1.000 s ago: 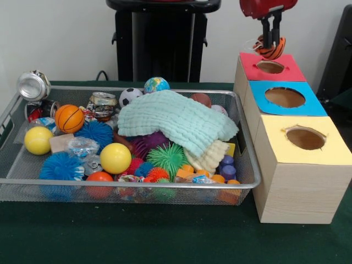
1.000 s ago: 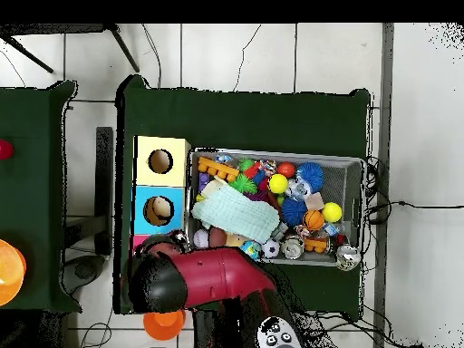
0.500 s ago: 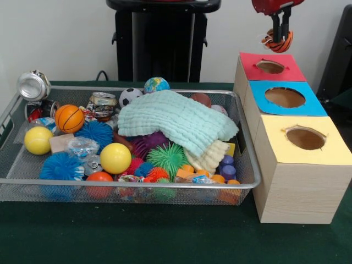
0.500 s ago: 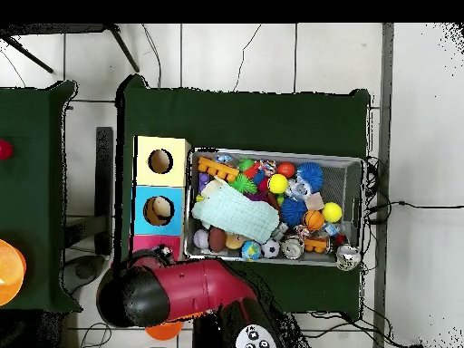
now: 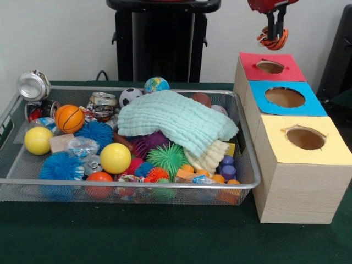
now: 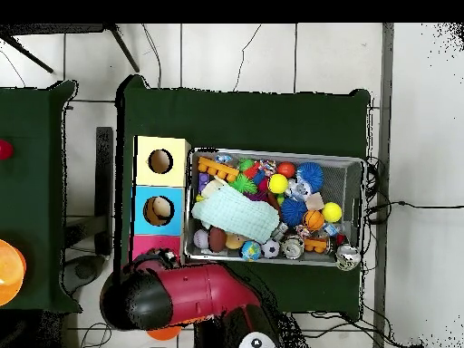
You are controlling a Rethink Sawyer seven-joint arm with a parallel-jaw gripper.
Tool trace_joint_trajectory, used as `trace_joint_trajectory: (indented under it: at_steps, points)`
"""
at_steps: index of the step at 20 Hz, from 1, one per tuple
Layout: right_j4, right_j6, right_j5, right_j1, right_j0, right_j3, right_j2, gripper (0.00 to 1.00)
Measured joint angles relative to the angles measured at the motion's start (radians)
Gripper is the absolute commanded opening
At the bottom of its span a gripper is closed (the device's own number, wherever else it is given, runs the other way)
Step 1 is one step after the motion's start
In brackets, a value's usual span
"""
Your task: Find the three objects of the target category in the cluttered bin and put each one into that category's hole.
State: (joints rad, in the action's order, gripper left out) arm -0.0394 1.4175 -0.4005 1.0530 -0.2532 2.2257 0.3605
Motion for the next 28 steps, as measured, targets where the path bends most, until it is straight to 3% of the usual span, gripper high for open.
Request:
trace_joint_trajectory:
  at_steps: [6, 13, 20, 28]
  points:
    - [-0.02, 0.0, -0.074, -0.008, 0.057, -0.011, -0.083, 0.0]
    - [-0.023, 0.0, -0.073, -0.06, 0.095, -0.014, -0.136, 0.0]
    - [-0.023, 0.001, 0.004, -0.115, 0.13, -0.014, -0.16, 0.0]
    - [-0.021, 0.012, 0.084, -0.125, 0.175, -0.014, -0.193, 0.0]
